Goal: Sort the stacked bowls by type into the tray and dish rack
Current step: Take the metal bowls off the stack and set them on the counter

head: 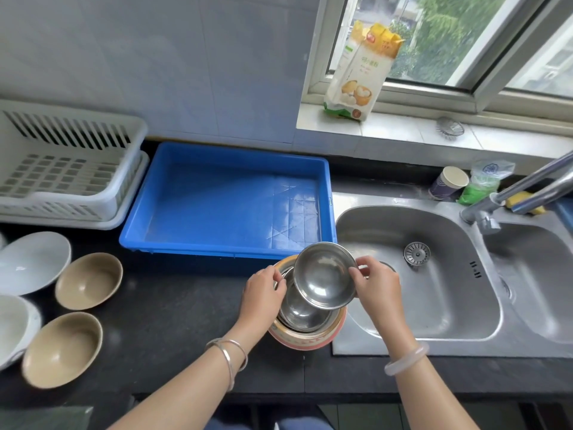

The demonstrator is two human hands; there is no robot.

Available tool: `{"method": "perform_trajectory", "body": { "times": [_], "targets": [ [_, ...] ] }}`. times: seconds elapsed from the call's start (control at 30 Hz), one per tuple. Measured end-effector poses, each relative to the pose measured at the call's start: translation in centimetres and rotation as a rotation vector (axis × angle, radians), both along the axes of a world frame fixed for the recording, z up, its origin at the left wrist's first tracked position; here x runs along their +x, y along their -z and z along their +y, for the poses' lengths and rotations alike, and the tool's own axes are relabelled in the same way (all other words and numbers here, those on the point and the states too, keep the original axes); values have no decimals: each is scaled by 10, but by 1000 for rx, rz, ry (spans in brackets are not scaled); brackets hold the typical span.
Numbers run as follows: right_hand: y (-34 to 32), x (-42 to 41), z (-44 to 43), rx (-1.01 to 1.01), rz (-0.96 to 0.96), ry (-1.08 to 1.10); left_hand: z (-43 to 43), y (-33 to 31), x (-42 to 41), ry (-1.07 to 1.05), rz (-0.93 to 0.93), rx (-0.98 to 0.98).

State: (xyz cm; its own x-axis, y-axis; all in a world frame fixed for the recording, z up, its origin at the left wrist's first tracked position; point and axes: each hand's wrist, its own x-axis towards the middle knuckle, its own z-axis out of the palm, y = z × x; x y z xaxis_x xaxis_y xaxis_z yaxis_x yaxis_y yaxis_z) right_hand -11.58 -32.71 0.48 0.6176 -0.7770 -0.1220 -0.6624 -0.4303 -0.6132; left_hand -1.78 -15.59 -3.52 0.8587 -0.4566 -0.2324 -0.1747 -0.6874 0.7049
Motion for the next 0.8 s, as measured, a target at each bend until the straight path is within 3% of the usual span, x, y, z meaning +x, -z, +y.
{"method": "perform_trajectory", "body": {
  "times": [0.33,0.6,0.8],
  "targets": [
    [-13,10,1,152,-65,-19,9,-18,14,-124,148,-88],
    [-24,41,19,233,-239,-84,57,-36,29,-336,176,-184],
    [-15,74,51,280,-224,-216,119,-29,30,-554,197,-196]
  ]
}}
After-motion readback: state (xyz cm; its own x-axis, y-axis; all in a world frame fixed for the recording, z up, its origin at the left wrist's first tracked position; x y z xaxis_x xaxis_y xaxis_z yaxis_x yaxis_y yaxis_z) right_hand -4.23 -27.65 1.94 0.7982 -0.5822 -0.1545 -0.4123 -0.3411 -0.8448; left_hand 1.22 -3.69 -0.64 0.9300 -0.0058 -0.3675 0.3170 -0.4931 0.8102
